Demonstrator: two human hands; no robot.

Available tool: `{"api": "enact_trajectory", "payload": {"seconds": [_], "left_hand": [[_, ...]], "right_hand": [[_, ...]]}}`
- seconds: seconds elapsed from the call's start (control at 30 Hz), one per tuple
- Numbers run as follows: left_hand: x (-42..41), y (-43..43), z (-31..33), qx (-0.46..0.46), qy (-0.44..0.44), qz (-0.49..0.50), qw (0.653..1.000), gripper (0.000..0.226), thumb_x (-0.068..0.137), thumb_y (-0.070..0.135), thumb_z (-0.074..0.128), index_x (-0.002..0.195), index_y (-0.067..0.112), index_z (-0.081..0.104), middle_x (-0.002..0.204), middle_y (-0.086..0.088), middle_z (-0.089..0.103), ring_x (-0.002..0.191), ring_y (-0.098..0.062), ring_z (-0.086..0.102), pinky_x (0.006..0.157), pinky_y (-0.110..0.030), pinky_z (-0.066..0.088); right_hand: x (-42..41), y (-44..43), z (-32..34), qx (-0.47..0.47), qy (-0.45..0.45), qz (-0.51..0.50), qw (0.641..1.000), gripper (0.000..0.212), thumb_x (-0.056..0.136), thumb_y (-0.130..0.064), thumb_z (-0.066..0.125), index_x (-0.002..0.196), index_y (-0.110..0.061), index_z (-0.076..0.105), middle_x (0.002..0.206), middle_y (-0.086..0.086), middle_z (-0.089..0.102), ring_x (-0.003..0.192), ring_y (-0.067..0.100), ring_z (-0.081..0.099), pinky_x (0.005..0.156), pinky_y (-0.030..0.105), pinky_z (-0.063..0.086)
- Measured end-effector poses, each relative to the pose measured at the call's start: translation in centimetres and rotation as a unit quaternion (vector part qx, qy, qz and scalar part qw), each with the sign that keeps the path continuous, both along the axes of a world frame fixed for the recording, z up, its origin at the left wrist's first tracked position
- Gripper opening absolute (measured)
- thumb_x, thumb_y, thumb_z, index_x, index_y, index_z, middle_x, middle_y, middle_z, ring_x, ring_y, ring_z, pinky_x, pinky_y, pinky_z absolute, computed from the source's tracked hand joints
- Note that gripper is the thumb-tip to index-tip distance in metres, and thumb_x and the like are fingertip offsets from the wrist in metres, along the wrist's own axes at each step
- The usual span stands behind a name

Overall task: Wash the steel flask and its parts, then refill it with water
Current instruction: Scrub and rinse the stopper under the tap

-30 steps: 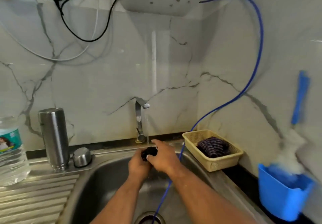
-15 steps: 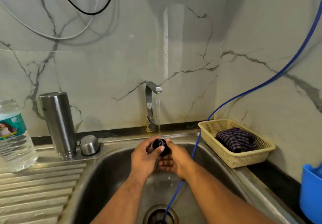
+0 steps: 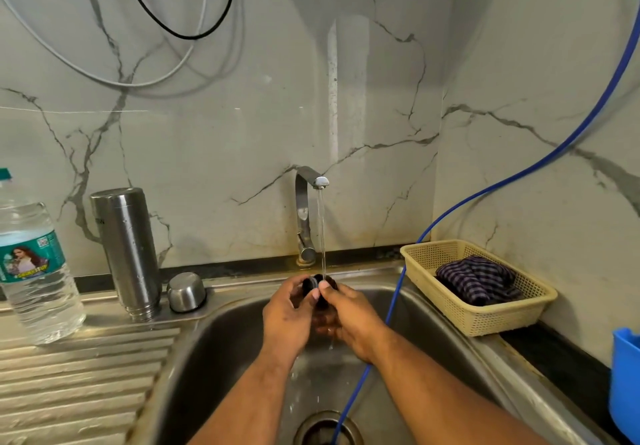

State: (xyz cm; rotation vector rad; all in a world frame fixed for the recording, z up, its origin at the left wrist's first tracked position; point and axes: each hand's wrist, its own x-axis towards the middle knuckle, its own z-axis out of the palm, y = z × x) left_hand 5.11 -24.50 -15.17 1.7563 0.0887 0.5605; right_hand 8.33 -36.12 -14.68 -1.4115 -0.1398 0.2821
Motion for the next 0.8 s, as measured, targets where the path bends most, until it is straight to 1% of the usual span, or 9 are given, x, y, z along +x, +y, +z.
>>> {"api": "enact_trajectory", "payload": {"seconds": [0.1,0.17,0.27,0.37,0.43,0.53,0.63,0.73,0.8], "left_hand": [[-0.1,0.0,0.1,0.005,0.011,-0.006,1.0,0.026,0.099,0.022,0.065,0.119,0.039,0.066,0.106,0.016,0.069,0.097,0.004,0.063,0.074,-0.01,0.048],[0.0,0.0,0.0,0.01,0.013,0.005,1.0,0.021,0.102,0.027,0.06,0.119,0.035,0.066,0.107,0.011,0.071,0.095,0.002,0.064,0.07,-0.009,0.047],[0.1,-0.1,-0.1,-0.001,0.034,0.009,0.999,0.021,0.105,0.037,0.051,0.112,0.027,0.069,0.102,0.004,0.073,0.091,-0.005,0.068,0.069,-0.015,0.049],[0.1,0.0,-0.3,-0.04,0.06,-0.005,0.997,0.036,0.103,0.049,0.046,0.113,0.023,0.069,0.1,0.001,0.075,0.093,-0.013,0.071,0.081,-0.028,0.057],[0.0,0.0,-0.1,-0.046,0.055,-0.012,0.997,0.03,0.104,0.047,0.048,0.121,0.028,0.064,0.107,0.003,0.072,0.099,-0.012,0.069,0.089,-0.033,0.058],[-0.4,0.0,0.5,-0.028,0.019,-0.064,0.997,0.023,0.105,0.031,0.053,0.124,0.042,0.06,0.117,0.013,0.066,0.109,-0.005,0.062,0.085,-0.022,0.053],[-0.4,0.0,0.6,0.026,0.011,-0.103,0.994,0.037,0.1,0.018,0.061,0.124,0.046,0.061,0.121,0.018,0.065,0.114,-0.001,0.058,0.089,-0.02,0.05],[-0.2,-0.2,0.5,0.036,-0.001,-0.071,0.997,0.028,0.099,0.021,0.063,0.122,0.038,0.064,0.115,0.015,0.068,0.109,-0.002,0.061,0.084,-0.016,0.049],[-0.2,-0.5,0.7,0.036,0.014,-0.022,0.999,0.017,0.101,0.034,0.06,0.115,0.029,0.068,0.105,0.009,0.072,0.098,-0.003,0.065,0.074,-0.014,0.047]], "right_hand": [[0.1,0.0,-0.2,-0.03,-0.071,-0.022,0.997,0.023,0.101,-0.031,0.063,0.124,-0.034,0.068,0.11,0.001,0.077,0.103,0.022,0.074,0.092,0.044,0.061],[0.0,-0.3,-0.1,-0.02,-0.097,-0.025,0.995,0.028,0.098,-0.03,0.068,0.126,-0.033,0.068,0.114,0.001,0.076,0.103,0.018,0.074,0.089,0.039,0.062],[-0.1,-0.8,0.3,-0.022,-0.128,-0.02,0.991,0.048,0.092,-0.028,0.076,0.137,-0.034,0.06,0.124,-0.007,0.067,0.111,0.014,0.067,0.082,0.027,0.061],[0.1,-0.9,0.2,-0.048,-0.141,-0.012,0.989,0.054,0.092,-0.024,0.076,0.139,-0.04,0.057,0.129,-0.008,0.062,0.114,0.015,0.065,0.086,0.033,0.062],[0.0,-0.8,0.3,-0.042,-0.13,-0.018,0.99,0.044,0.094,-0.025,0.073,0.134,-0.036,0.06,0.122,0.001,0.067,0.098,0.016,0.071,0.077,0.031,0.063],[-0.1,-0.7,0.5,-0.065,-0.115,-0.036,0.991,0.028,0.101,-0.038,0.062,0.127,-0.029,0.065,0.097,0.004,0.074,0.072,0.014,0.067,0.062,0.024,0.058],[0.1,-0.5,0.4,-0.064,-0.088,-0.053,0.993,0.036,0.102,-0.054,0.05,0.117,-0.026,0.067,0.077,0.003,0.071,0.06,0.013,0.061,0.055,0.025,0.053],[0.1,-0.5,0.5,-0.066,-0.09,-0.054,0.992,0.041,0.099,-0.061,0.048,0.115,-0.028,0.067,0.081,0.002,0.073,0.065,0.014,0.064,0.056,0.028,0.055],[0.0,-0.5,0.6,-0.068,-0.106,-0.048,0.991,0.04,0.098,-0.062,0.051,0.119,-0.031,0.066,0.099,0.0,0.075,0.085,0.013,0.071,0.073,0.031,0.062]]}}
